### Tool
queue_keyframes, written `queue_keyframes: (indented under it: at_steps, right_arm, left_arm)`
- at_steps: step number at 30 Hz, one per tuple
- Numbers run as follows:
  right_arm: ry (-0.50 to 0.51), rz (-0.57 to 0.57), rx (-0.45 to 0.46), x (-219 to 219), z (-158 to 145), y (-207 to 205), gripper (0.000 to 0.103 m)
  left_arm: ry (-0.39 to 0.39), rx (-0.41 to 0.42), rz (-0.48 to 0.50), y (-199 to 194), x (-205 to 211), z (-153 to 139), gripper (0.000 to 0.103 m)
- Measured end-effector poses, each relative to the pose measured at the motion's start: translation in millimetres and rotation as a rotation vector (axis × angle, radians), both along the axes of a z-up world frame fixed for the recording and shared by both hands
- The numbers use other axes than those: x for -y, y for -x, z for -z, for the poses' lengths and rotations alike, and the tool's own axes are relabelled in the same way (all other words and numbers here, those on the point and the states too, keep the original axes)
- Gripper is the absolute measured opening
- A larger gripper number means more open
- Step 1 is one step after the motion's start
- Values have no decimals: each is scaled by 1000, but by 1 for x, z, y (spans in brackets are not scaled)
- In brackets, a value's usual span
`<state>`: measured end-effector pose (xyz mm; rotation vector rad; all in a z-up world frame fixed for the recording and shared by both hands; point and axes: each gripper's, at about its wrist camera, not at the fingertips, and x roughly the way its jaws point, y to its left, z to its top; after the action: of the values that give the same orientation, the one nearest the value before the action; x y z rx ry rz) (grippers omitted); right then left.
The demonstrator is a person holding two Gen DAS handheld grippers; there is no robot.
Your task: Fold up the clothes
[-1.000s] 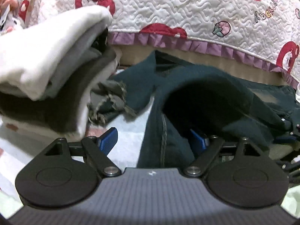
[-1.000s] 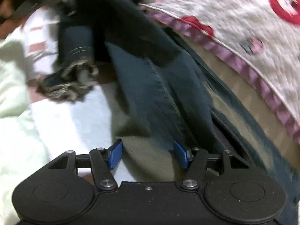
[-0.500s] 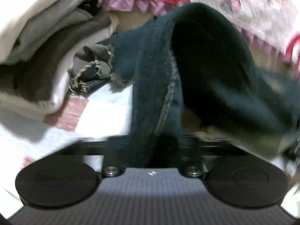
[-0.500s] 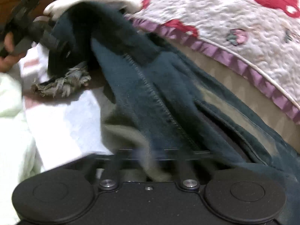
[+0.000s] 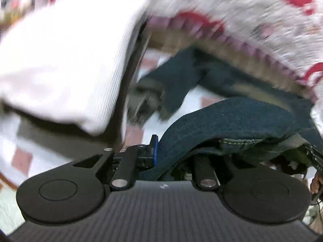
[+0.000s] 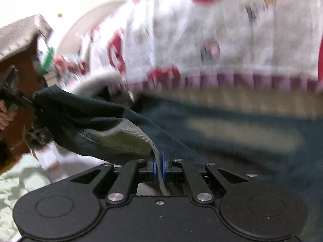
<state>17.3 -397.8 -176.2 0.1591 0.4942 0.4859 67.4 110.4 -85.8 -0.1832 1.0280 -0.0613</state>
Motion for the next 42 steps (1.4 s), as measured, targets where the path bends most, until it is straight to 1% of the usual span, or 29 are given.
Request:
queue_keyframes:
  at_steps: [2, 3, 5, 6, 8, 9, 10, 11, 12, 13, 14, 15, 16, 17, 18, 20, 22, 24, 27, 30, 31, 32, 33, 34, 35, 37, 39, 40, 42]
  right_arm:
    - [73, 48, -42, -7, 11, -6, 7]
    - [109, 72, -63, -10, 16, -8, 9]
    - [130, 136, -95, -7, 21, -12, 30]
    - [132, 162, -108, -4, 23, -12, 34]
    - [120, 184, -126, 0, 25, -14, 40]
    - [113, 189, -136, 2, 25, -15, 41]
    - [105, 194, -145, 3, 25, -16, 41]
    - [97, 192, -156, 4, 26, -15, 41]
    - [86, 176, -184, 3, 27, -16, 41]
    - [65, 138, -219, 5, 28, -18, 46]
    - [41, 91, -246, 3, 29, -18, 45]
    - [33, 53, -249, 1, 28, -15, 43]
    - [25, 14, -252, -1, 27, -12, 31]
    - [-5, -26, -264, -2, 25, -11, 16]
    - [-35, -66, -275, -2, 22, -9, 16]
    - [-107, -58, -289, 2, 23, -9, 16]
    - [-131, -26, -321, 5, 31, -14, 16]
    - [-111, 31, -347, 8, 39, -18, 15]
    - [-96, 53, -344, 7, 37, -18, 16]
    - [49, 27, -302, -9, 34, -16, 15]
    - [95, 25, -290, -14, 34, -14, 19]
    - [140, 22, -277, -19, 35, -11, 24]
    - [153, 23, -278, -22, 35, -10, 26]
    - [154, 20, -276, -24, 35, -9, 31]
    - [145, 17, -276, -23, 33, -9, 33]
    - [35, 10, -299, -11, 25, -8, 34]
    - [-194, 39, -299, 22, 8, 4, 34]
    - [-298, 74, -290, 42, -1, 11, 35]
    - [-406, 216, -252, 85, -15, 34, 43]
  left_arm:
    - [-48, -61, -84, -10, -4, 26, 20]
    - [-75, -71, -113, -13, -4, 37, 24]
    - [-118, -36, -121, -11, -2, 52, 28]
    - [-137, -21, -129, -9, -1, 58, 35]
    - [-165, 31, -165, -2, -1, 59, 45]
    - [-179, 62, -184, 3, -2, 57, 49]
    - [-193, 94, -203, 7, -3, 56, 50]
    - [-206, 118, -227, 10, -5, 54, 55]
    - [-218, 127, -260, 12, -8, 52, 55]
    - [-230, 136, -292, 14, -11, 49, 55]
    - [-244, 148, -324, 17, -14, 45, 55]
    - [-271, 167, -352, 20, -14, 41, 55]
    - [-308, 195, -374, 25, -13, 37, 55]
    - [-342, 223, -392, 30, -11, 33, 56]
    - [-354, 246, -396, 35, -8, 32, 57]
    - [-314, 259, -385, 47, -2, 33, 58]
    - [-232, 245, -377, 57, 5, 39, 60]
    - [-153, 226, -369, 66, 14, 48, 65]
    - [-58, 140, -358, 72, 26, 74, 67]
    - [18, -30, -344, 60, 33, 104, 67]
    - [48, -70, -351, 55, 34, 112, 67]
    - [80, -80, -366, 52, 33, 117, 67]
    - [91, -72, -382, 51, 33, 117, 67]
    - [101, -65, -398, 49, 33, 118, 67]
    - [107, -58, -411, 48, 33, 118, 67]
    - [97, -45, -422, 48, 34, 118, 66]
    - [57, -23, -426, 49, 38, 119, 63]
    - [19, -13, -436, 50, 41, 119, 61]
    - [-36, -2, -456, 50, 47, 119, 53]
